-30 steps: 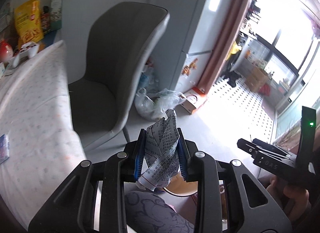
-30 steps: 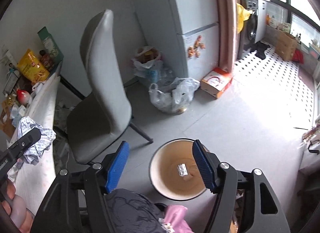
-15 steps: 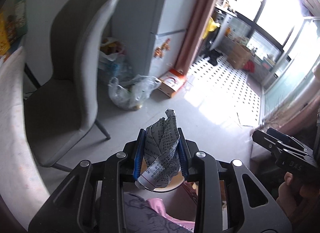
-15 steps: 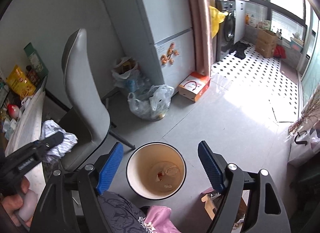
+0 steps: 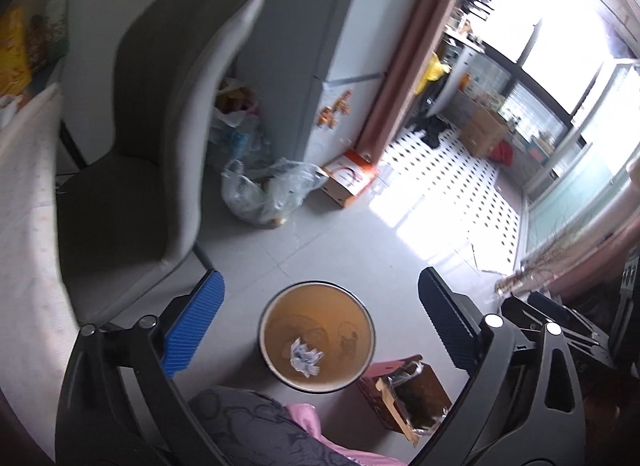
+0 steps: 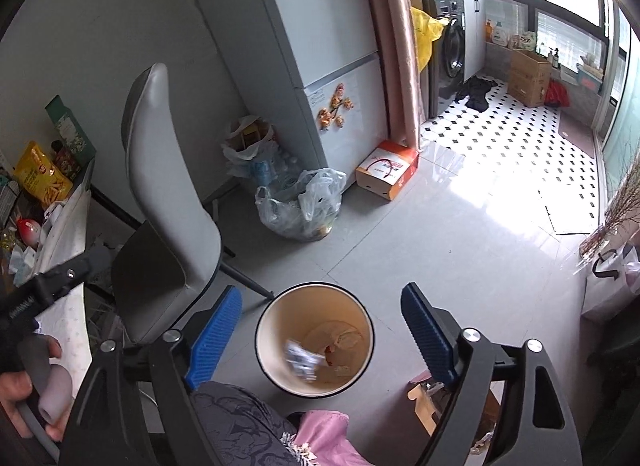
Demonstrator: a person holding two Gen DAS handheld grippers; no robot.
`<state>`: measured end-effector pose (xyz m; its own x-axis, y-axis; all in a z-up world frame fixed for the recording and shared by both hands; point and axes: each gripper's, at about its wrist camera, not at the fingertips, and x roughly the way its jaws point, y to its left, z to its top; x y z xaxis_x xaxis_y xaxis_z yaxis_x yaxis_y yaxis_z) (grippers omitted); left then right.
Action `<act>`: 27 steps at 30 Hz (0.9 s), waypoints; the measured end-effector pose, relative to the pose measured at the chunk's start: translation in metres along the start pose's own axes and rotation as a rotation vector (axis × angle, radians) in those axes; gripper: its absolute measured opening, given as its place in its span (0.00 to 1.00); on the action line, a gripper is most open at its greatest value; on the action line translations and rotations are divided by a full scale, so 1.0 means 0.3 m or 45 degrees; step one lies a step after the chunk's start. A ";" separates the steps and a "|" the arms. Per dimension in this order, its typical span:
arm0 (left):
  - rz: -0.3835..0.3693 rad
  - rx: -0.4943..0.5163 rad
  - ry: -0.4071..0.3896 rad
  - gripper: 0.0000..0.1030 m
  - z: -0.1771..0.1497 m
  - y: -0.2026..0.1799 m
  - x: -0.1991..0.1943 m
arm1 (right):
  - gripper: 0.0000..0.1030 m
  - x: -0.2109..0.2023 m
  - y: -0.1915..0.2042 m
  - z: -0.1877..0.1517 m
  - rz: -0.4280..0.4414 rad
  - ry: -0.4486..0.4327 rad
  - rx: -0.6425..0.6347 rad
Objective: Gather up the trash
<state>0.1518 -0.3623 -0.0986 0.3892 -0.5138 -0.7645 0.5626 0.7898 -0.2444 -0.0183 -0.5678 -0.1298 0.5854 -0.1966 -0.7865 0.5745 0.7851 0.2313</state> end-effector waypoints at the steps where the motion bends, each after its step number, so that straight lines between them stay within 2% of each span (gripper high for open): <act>1: 0.009 -0.010 -0.004 0.94 0.001 0.021 -0.014 | 0.86 0.001 0.013 0.000 0.009 -0.003 -0.003; 9: 0.115 -0.119 -0.119 0.94 -0.004 0.208 -0.220 | 0.93 -0.015 0.185 -0.003 0.120 -0.031 -0.091; 19: 0.268 -0.255 -0.268 0.94 -0.048 0.422 -0.486 | 0.93 -0.035 0.456 -0.014 0.249 -0.047 -0.235; 27: 0.386 -0.393 -0.372 0.94 -0.140 0.589 -0.654 | 0.93 -0.055 0.635 -0.046 0.343 -0.035 -0.324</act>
<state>0.1442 -0.1078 -0.0168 0.7132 -0.2839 -0.6408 0.1691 0.9570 -0.2358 0.0738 -0.4069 -0.0807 0.7137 0.0242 -0.7000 0.2389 0.9310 0.2758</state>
